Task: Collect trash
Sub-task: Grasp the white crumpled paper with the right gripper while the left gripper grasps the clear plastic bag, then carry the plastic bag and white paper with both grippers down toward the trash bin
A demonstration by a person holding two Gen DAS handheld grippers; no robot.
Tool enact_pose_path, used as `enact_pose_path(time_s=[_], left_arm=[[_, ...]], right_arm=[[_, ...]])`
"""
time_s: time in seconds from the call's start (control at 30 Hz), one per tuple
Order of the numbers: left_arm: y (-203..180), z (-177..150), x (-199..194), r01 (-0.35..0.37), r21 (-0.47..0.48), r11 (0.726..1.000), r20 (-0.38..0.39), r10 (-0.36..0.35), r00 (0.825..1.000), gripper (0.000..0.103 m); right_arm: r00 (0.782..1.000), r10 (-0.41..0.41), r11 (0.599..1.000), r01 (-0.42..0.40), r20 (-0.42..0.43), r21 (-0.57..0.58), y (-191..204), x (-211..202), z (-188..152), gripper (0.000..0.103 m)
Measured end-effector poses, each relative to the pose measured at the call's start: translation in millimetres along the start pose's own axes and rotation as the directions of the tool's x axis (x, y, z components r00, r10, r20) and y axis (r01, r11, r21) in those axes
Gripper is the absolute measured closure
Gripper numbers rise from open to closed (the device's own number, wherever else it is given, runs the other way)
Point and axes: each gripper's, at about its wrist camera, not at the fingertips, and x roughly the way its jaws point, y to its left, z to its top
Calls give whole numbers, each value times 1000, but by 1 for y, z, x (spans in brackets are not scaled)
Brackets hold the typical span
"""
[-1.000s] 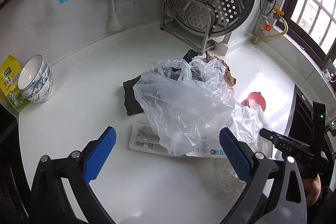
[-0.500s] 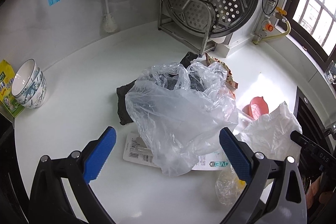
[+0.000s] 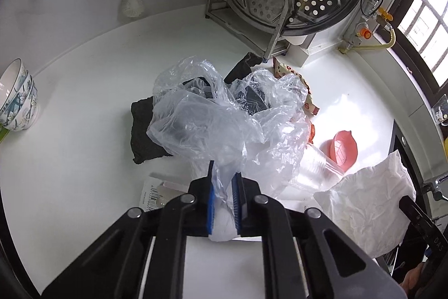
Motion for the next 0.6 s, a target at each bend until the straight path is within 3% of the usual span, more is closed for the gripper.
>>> enact_pose_path(time_s=[0.27, 0.6], left_arm=[[-6, 2, -59, 16, 74, 997, 107, -24, 994, 94], [-10, -15, -139, 61, 172, 983, 182, -92, 979, 94]], right_arm=[[997, -1, 1000, 1, 73, -6, 7, -34, 7, 101], [992, 9, 1000, -6, 128, -24, 26, -78, -1, 101]])
